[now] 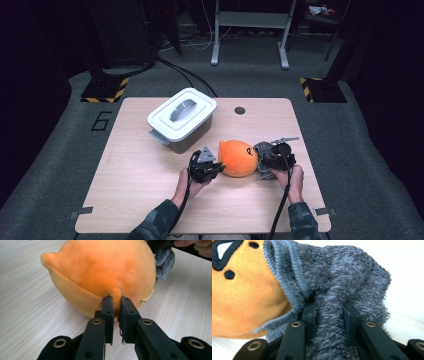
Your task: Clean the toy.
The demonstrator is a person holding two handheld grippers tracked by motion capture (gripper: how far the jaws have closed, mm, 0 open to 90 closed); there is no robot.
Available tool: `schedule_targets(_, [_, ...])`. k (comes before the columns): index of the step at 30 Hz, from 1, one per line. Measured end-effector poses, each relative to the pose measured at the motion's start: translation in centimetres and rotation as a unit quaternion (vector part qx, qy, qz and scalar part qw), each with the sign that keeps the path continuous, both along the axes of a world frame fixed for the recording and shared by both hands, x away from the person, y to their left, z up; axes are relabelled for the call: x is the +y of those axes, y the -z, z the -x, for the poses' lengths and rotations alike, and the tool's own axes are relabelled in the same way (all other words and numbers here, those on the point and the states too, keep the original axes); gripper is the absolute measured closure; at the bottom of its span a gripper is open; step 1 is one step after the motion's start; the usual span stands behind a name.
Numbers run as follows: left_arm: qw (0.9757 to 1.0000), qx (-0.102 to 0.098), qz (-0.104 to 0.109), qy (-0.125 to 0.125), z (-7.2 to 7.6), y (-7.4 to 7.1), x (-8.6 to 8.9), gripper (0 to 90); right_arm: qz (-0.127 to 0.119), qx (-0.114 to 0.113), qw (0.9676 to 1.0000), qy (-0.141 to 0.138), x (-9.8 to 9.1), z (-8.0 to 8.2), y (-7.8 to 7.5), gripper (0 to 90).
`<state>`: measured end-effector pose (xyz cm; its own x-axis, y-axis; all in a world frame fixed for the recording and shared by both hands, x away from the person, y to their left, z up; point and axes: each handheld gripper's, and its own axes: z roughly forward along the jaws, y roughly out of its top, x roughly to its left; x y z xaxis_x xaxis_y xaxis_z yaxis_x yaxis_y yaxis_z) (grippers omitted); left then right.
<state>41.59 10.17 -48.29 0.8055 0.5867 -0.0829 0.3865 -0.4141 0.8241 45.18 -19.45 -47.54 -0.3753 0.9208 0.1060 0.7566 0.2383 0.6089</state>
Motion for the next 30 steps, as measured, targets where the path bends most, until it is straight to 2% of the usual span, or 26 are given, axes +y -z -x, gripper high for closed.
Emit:
schedule_targets(1, [1.0,0.0,-0.002,0.001,0.0,0.0,0.1,82.3,0.003,-0.004,1.0,0.003,0.0,0.1,-0.3,68.7])
schedule_targets(3, [1.0,-0.001,0.0,-0.003,-0.1,0.0,0.1,82.1,0.012,-0.036,0.9992,0.006,-0.2,0.6,-1.7,68.9])
schedule_targets(6, [1.0,-0.001,0.0,-0.003,-0.1,0.0,0.2,82.0,0.003,-0.076,0.9971,0.0,0.2,1.6,-4.2,68.9])
schedule_targets(9, [1.0,-0.001,-0.001,-0.003,-0.2,0.0,0.2,81.7,-0.011,-0.098,0.9946,-0.032,1.3,2.2,-5.9,68.9])
schedule_targets(11, [1.0,0.001,0.001,0.0,-0.2,0.0,0.3,81.2,-0.015,-0.089,0.9947,-0.049,2.2,2.2,-6.0,69.0])
schedule_targets(13, [1.0,-0.003,0.001,-0.003,-0.2,0.0,0.2,80.4,-0.005,-0.078,0.9951,-0.061,3.2,1.8,-5.5,69.0])
schedule_targets(15, [1.0,-0.003,-0.003,-0.001,-0.3,0.1,0.3,79.1,0.003,-0.073,0.9956,-0.058,3.8,1.5,-4.8,69.2])
schedule_targets(17, [1.0,-0.006,-0.004,-0.001,-0.4,0.0,0.4,75.3,0.0,-0.072,0.9961,-0.052,4.1,1.3,-4.5,69.4])
schedule_targets(19, [1.0,-0.005,-0.002,-0.001,-0.3,0.0,0.5,69.8,-0.002,-0.071,0.9964,-0.046,4.1,1.2,-4.5,69.5])
schedule_targets(20, [1.0,-0.007,-0.004,-0.003,-0.2,0.0,0.5,62.8,0.003,-0.071,0.9963,-0.049,4.2,1.1,-4.5,69.5])
schedule_targets(23, [0.9999,-0.01,-0.008,-0.009,0.0,0.1,0.5,54.7,0.005,-0.072,0.9964,-0.045,4.3,1.0,-4.6,69.5])
schedule_targets(25, [0.9996,-0.017,-0.022,-0.009,0.1,0.2,0.4,50.9,0.006,-0.071,0.9966,-0.041,4.5,1.0,-4.6,69.5])
schedule_targets(26, [0.9997,-0.013,-0.019,-0.011,0.2,0.3,0.3,48.9,0.008,-0.073,0.9963,-0.045,4.4,0.9,-4.6,69.5])
schedule_targets(27, [0.9994,-0.016,-0.028,-0.014,0.2,0.4,0.2,47.2,0.005,-0.068,0.9968,-0.041,4.4,0.9,-4.6,69.5])
schedule_targets(30, [0.999,-0.018,-0.036,-0.018,0.3,0.8,-0.2,43.3,0.002,-0.067,0.997,-0.039,4.2,0.8,-4.6,69.4])
